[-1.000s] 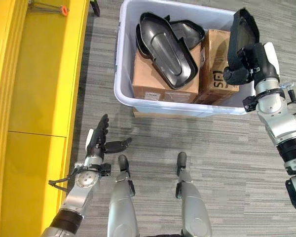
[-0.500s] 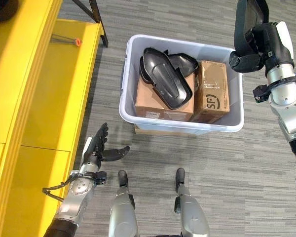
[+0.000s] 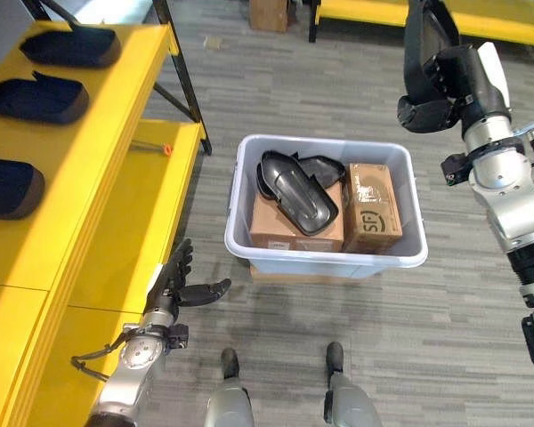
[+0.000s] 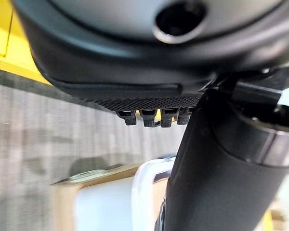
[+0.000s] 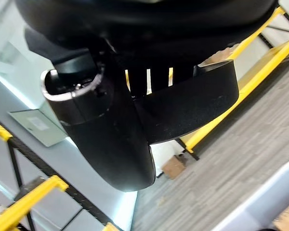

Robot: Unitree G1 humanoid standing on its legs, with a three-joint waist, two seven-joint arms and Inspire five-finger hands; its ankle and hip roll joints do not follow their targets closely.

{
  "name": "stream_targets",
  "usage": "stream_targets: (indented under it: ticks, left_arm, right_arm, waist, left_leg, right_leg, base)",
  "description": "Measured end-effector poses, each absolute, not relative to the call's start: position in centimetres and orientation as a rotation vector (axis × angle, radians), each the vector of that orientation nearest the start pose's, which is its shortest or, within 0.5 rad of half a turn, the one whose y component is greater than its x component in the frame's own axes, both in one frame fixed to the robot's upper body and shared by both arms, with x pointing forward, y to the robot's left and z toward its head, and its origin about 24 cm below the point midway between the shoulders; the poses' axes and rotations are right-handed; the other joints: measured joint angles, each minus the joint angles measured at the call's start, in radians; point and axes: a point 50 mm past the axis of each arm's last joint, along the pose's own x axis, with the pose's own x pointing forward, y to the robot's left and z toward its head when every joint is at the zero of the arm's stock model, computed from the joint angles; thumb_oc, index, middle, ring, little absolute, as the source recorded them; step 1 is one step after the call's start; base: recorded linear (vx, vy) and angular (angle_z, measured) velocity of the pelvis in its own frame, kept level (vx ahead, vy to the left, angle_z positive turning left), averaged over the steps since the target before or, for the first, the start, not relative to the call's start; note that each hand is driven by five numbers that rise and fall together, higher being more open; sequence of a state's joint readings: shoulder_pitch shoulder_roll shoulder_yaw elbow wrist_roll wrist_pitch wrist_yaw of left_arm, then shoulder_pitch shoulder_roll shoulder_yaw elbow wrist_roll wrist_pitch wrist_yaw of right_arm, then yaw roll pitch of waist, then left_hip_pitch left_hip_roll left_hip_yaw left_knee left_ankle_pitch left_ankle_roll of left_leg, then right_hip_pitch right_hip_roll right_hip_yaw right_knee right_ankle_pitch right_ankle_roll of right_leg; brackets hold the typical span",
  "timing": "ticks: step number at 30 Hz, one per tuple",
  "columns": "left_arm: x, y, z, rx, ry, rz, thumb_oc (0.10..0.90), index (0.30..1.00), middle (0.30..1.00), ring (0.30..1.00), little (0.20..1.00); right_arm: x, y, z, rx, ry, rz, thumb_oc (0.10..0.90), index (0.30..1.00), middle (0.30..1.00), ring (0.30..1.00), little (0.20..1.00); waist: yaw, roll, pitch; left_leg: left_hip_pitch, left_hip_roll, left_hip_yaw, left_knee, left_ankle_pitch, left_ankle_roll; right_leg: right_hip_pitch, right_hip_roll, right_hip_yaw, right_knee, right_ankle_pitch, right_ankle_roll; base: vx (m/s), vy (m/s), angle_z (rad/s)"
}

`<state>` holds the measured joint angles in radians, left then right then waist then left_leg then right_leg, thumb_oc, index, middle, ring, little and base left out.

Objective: Move parts from the plastic box to the shelf.

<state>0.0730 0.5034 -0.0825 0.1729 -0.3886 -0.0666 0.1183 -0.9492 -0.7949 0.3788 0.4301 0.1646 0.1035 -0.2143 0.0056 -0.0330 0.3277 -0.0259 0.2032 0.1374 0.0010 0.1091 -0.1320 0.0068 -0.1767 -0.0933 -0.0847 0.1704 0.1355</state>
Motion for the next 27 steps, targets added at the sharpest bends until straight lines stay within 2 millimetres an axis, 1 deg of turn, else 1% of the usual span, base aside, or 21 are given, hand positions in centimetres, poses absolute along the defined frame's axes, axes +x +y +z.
stream_targets:
  ticks: [2, 4, 6, 8, 9, 10, 11, 12, 13, 14, 15, 17, 18, 19, 21, 22, 23, 24, 25, 26, 27]
  left_arm:
    - [22.4, 25.1, 1.0, 0.111, 0.203, 0.149, 0.9, 1.0, 1.0, 1.0, 1.0]
    - [21.5, 25.1, 0.4, 0.102, 0.226, 0.163, 0.9, 1.0, 1.0, 1.0, 1.0]
    - [20.6, 25.1, -0.5, 0.074, 0.257, 0.202, 0.9, 1.0, 1.0, 1.0, 1.0]
    - [20.2, 25.2, -0.8, 0.076, 0.271, 0.204, 0.9, 1.0, 1.0, 1.0, 1.0]
    - [20.1, 25.0, -1.1, 0.065, 0.279, 0.208, 0.9, 1.0, 1.0, 1.0, 1.0]
    - [20.4, 24.7, -1.1, 0.059, 0.274, 0.207, 0.9, 1.0, 1.0, 1.0, 1.0]
    - [19.8, 24.1, -2.2, 0.053, 0.328, 0.204, 0.9, 1.0, 1.0, 1.0, 1.0]
    - [19.4, 24.5, -2.5, 0.073, 0.356, 0.192, 0.9, 1.0, 1.0, 1.0, 1.0]
    - [19.3, 25.2, -2.7, 0.103, 0.379, 0.198, 0.9, 1.0, 1.0, 1.0, 1.0]
    - [19.0, 25.4, -3.2, 0.104, 0.407, 0.209, 0.9, 1.0, 1.0, 1.0, 1.0]
    - [18.8, 25.3, -3.7, 0.097, 0.433, 0.216, 0.9, 1.0, 1.0, 1.0, 1.0]
    - [18.8, 25.2, -3.7, 0.09, 0.432, 0.213, 0.9, 1.0, 1.0, 1.0, 1.0]
    - [18.8, 25.2, -3.6, 0.086, 0.421, 0.209, 0.9, 1.0, 1.0, 1.0, 1.0]
    - [19.6, 24.7, -3.1, 0.071, 0.39, 0.194, 0.9, 1.0, 1.0, 1.0, 1.0]
    - [20.8, 23.8, -2.4, 0.053, 0.347, 0.165, 0.9, 1.0, 1.0, 1.0, 1.0]
    - [21.2, 23.1, -2.4, 0.052, 0.342, 0.141, 0.9, 1.0, 1.0, 1.0, 1.0]
    - [22.0, 22.0, -2.0, 0.05, 0.322, 0.095, 0.9, 1.0, 1.0, 1.0, 1.0]
    - [22.6, 21.4, -1.5, 0.038, 0.298, 0.07, 0.9, 1.0, 1.0, 1.0, 1.0]
    - [22.6, 21.3, -1.5, 0.035, 0.294, 0.069, 0.9, 1.0, 1.0, 1.0, 1.0]
    - [22.3, 21.8, -1.9, 0.044, 0.316, 0.081, 0.9, 1.0, 1.0, 1.0, 1.0]
    - [22.0, 21.8, -2.3, 0.044, 0.343, 0.09, 0.9, 1.0, 1.0, 1.0, 1.0]
  right_arm:
    - [37.8, -22.1, 25.5, -0.694, -0.366, -0.171, 0.4, 0.3, 0.3, 0.3, 0.3]
    - [37.9, -21.3, 25.0, -0.703, -0.36, -0.142, 0.4, 0.3, 0.3, 0.3, 0.3]
    - [38.1, -20.9, 24.4, -0.725, -0.342, -0.122, 0.4, 0.3, 0.3, 0.3, 0.3]
    - [38.2, -21.6, 24.2, -0.73, -0.327, -0.14, 0.4, 0.3, 0.3, 0.3, 0.3]
    - [38.2, -22.3, 24.5, -0.742, -0.318, -0.163, 0.4, 0.3, 0.3, 0.3, 0.3]
    - [38.0, -23.4, 25.0, -0.753, -0.322, -0.208, 0.4, 0.3, 0.3, 0.3, 0.3]
    - [37.6, -24.5, 25.0, -0.76, -0.309, -0.232, 0.4, 0.3, 0.3, 0.3, 0.3]
    - [37.3, -24.5, 24.7, -0.753, -0.313, -0.229, 0.4, 0.3, 0.3, 0.3, 0.3]
    - [37.0, -24.4, 24.0, -0.748, -0.315, -0.215, 0.4, 0.3, 0.3, 0.3, 0.3]
    - [36.9, -24.5, 23.3, -0.751, -0.291, -0.192, 0.4, 0.3, 0.3, 0.3, 0.3]
    - [36.9, -24.7, 23.0, -0.757, -0.272, -0.182, 0.4, 0.3, 0.3, 0.3, 0.3]
    - [36.8, -25.1, 23.2, -0.765, -0.272, -0.193, 0.4, 0.3, 0.3, 0.3, 0.3]
    - [36.7, -25.1, 23.3, -0.767, -0.273, -0.194, 0.4, 0.3, 0.3, 0.3, 0.3]
    - [36.6, -25.3, 23.8, -0.768, -0.29, -0.206, 0.4, 0.3, 0.3, 0.3, 0.3]
    - [36.4, -25.6, 24.4, -0.755, -0.313, -0.231, 0.4, 0.3, 0.3, 0.3, 0.3]
    - [36.3, -25.9, 24.7, -0.749, -0.32, -0.247, 0.4, 0.3, 0.3, 0.3, 0.3]
    - [36.1, -26.5, 25.3, -0.725, -0.336, -0.282, 0.4, 0.3, 0.3, 0.3, 0.3]
    - [35.9, -26.7, 25.4, -0.71, -0.343, -0.293, 0.4, 0.3, 0.3, 0.3, 0.3]
    - [35.9, -26.3, 25.2, -0.707, -0.345, -0.272, 0.4, 0.3, 0.3, 0.3, 0.3]
    - [36.0, -25.5, 24.1, -0.683, -0.341, -0.242, 0.4, 0.3, 0.3, 0.3, 0.3]
    - [36.1, -25.1, 23.2, -0.679, -0.322, -0.216, 0.4, 0.3, 0.3, 0.3, 0.3]
  waist:
    - [0.002, 0.017, -0.027]
    - [0.024, 0.031, -0.036]
    - [0.036, 0.044, -0.037]
    - [0.055, 0.058, -0.032]
    - [0.066, 0.069, -0.035]
    - [0.047, 0.068, -0.034]
    - [0.076, 0.081, -0.033]
    - [0.094, 0.064, -0.03]
    - [0.101, 0.015, -0.015]
    - [0.101, -0.005, -0.018]
    - [0.093, -0.008, -0.018]
    - [0.063, 0.004, -0.024]
    - [0.055, 0.012, -0.032]
    - [0.042, 0.032, -0.043]
    - [0.0, 0.041, -0.048]
    - [-0.01, 0.051, -0.053]
    - [-0.05, 0.06, -0.059]
    - [-0.051, 0.055, -0.061]
    - [-0.033, 0.05, -0.063]
    - [-0.015, 0.034, -0.07]
    - [-0.008, 0.038, -0.07]
  left_leg:
    - [0.012, 0.015, -0.009, -0.007, 0.005, -0.007]
    - [0.016, 0.042, -0.011, 0.001, 0.007, -0.01]
    - [0.002, 0.075, -0.036, 0.018, 0.023, -0.029]
    - [-0.038, 0.103, -0.077, 0.021, 0.058, -0.059]
    - [-0.076, 0.11, -0.126, 0.01, 0.094, -0.072]
    - [-0.159, 0.109, -0.182, 0.045, 0.131, -0.08]
    - [-0.183, 0.075, -0.137, -0.003, 0.163, 0.024]
    - [-0.208, 0.06, -0.068, 0.073, 0.044, 0.131]
    - [-0.278, 0.036, 0.001, 0.241, -0.016, 0.116]
    - [-0.307, 0.034, 0.06, 0.402, -0.068, 0.079]
    - [-0.293, 0.034, 0.076, 0.535, -0.105, 0.047]
    - [-0.202, 0.053, 0.062, 0.603, -0.154, 0.008]
    - [-0.149, 0.059, 0.053, 0.557, -0.137, 0.0]
    - [-0.022, 0.126, 0.091, 0.479, -0.144, -0.008]
    - [0.1, 0.145, 0.157, 0.261, -0.121, -0.021]
    - [0.13, 0.13, 0.161, 0.176, -0.1, -0.032]
    - [0.149, 0.093, 0.176, 0.057, -0.109, -0.051]
    - [0.153, 0.061, 0.184, 0.007, -0.109, -0.051]
    - [0.154, 0.035, 0.183, -0.015, -0.11, -0.049]
    - [0.144, 0.02, 0.182, 0.011, -0.115, -0.041]
    - [0.147, 0.01, 0.167, 0.026, -0.115, -0.04]
  right_leg:
    - [0.007, 0.02, -0.009, 0.014, -0.018, -0.009]
    - [-0.011, 0.044, -0.016, 0.067, -0.045, -0.02]
    - [-0.042, 0.078, -0.038, 0.166, -0.102, -0.046]
    - [-0.109, 0.102, -0.06, 0.289, -0.181, -0.087]
    - [-0.141, 0.116, -0.097, 0.365, -0.218, -0.084]
    - [-0.199, 0.135, -0.087, 0.458, -0.308, -0.155]
    - [-0.232, 0.094, -0.165, 0.516, -0.326, -0.204]
    - [-0.234, 0.066, -0.196, 0.51, -0.314, -0.229]
    - [-0.233, 0.004, -0.222, 0.493, -0.294, -0.237]
    - [-0.209, -0.029, -0.25, 0.441, -0.263, -0.224]
    - [-0.171, -0.054, -0.284, 0.374, -0.227, -0.227]
    - [-0.094, -0.077, -0.374, 0.27, -0.173, -0.206]
    - [-0.084, -0.071, -0.375, 0.253, -0.168, -0.192]
    - [-0.084, -0.074, -0.421, 0.251, -0.161, -0.199]
    - [-0.087, -0.102, -0.483, 0.282, -0.141, -0.167]
    - [-0.094, -0.116, -0.5, 0.293, -0.121, -0.137]
    - [-0.096, -0.144, -0.525, 0.295, -0.097, -0.1]
    - [-0.113, -0.173, -0.534, 0.306, -0.084, -0.101]
    - [-0.153, -0.187, -0.511, 0.353, -0.113, -0.095]
    - [-0.139, -0.162, -0.504, 0.338, -0.126, -0.089]
    - [-0.117, -0.184, -0.52, 0.335, -0.096, -0.103]
  base:
    - [-0.14, -0.192, 0.08]
    - [-0.23, -0.235, 0.01]
    - [-0.29, -0.217, 0.23]
    - [-0.26, -0.18, 0.58]
    - [-0.27, -0.228, 1.35]
    - [-0.28, -0.349, 2.16]
    - [-0.28, -0.459, 1.93]
    - [-0.24, -0.426, 1.57]
    - [-0.1, -0.184, 0.98]
    - [-0.11, -0.103, 1.22]
    - [-0.07, -0.04, 1.27]
    - [-0.05, -0.014, 1.3]
    - [-0.09, 0.129, 1.38]
    - [-0.08, 0.205, 1.39]
    - [-0.07, 0.223, 1.33]
    - [-0.03, 0.145, 1.38]
    - [-0.01, 0.232, 1.2]
    - [-0.01, 0.175, 0.95]
    - [-0.01, 0.241, 0.23]
    - [-0.03, 0.175, 0.07]
    - [-0.04, 0.26, 0.33]
